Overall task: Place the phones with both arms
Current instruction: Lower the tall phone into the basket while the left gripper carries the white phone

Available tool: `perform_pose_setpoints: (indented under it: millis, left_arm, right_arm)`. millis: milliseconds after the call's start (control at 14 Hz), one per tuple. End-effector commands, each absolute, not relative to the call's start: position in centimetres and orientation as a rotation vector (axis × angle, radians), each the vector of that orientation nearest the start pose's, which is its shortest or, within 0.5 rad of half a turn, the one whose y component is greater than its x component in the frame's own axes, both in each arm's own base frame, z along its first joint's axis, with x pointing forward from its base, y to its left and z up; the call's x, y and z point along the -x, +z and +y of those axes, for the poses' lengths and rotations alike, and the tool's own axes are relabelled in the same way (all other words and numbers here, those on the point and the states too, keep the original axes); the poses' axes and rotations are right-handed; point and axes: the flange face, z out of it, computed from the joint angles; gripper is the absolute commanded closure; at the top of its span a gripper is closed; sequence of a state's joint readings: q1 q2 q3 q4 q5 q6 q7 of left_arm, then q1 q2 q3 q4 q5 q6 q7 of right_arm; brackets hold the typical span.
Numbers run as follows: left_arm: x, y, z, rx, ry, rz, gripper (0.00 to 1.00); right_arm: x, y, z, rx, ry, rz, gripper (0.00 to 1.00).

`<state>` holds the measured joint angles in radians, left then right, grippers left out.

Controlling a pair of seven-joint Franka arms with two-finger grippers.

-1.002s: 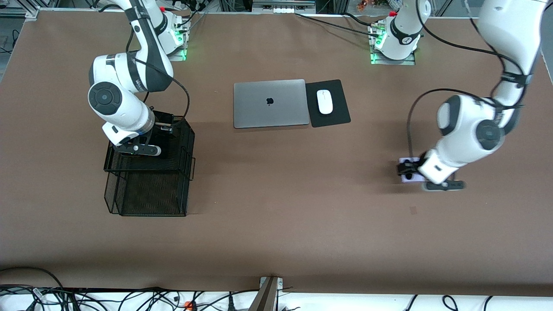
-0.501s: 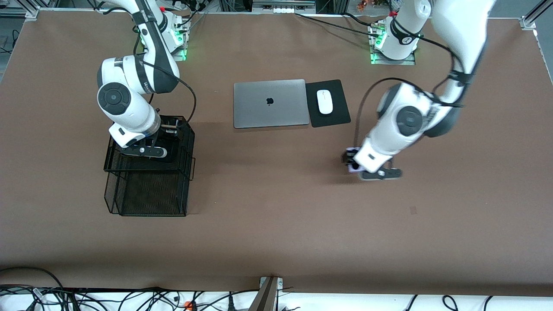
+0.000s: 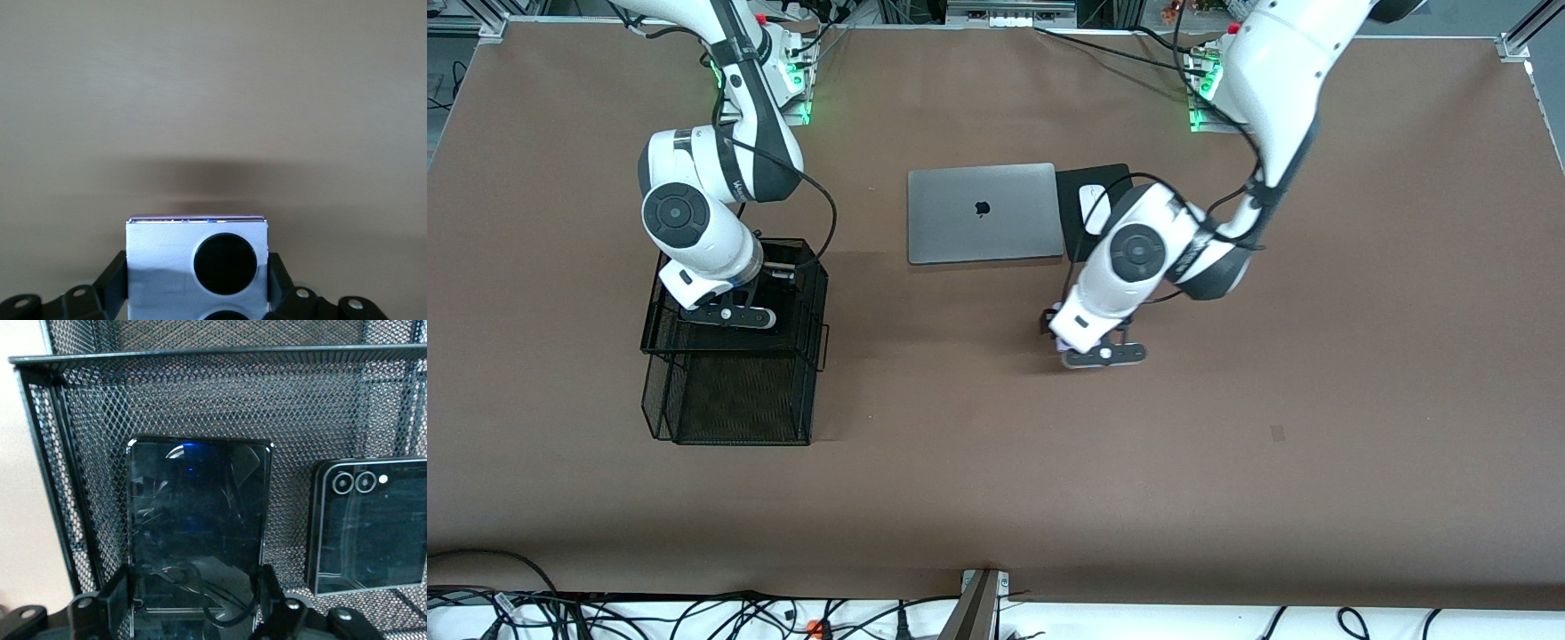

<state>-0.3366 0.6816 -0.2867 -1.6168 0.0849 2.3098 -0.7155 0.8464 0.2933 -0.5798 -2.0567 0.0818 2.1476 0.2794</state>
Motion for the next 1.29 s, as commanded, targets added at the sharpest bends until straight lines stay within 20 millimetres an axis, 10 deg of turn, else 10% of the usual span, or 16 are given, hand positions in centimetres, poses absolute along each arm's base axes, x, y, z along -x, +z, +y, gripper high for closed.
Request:
perform_pose_setpoints:
  millis: [0,358,859,1074,1217]
  left_arm:
    - [-58.4,23.2,-43.2,3.244,0.018,-0.099,0.97]
    - [-58.8,20.3,-47.1,3.226,-0.054,-0.159,0.97]
    - [-60.1,18.3,-47.4,3.213,-0.106,-0.189,0.93]
    - [-59.5,18.0,-48.1,3.183,-0.14,-0.182,0.0]
    - [-58.4,17.8,-49.2,3.133,-0.199,-0.202,0.0]
  right_arm:
    - [-54.7,31.1,16.3,3.257,0.168,0.064,0.01]
    - [-56.1,34.5,16.3,3.242,0.13,0.068,0.0]
    - [-59.3,42.7,16.0,3.23,0.061,0.077,0.0]
    - [-59.4,44.6,15.2,3.204,0.012,0.073,0.0]
    - [-60.4,46.4,15.1,3.16,-0.025,0.098,0.0]
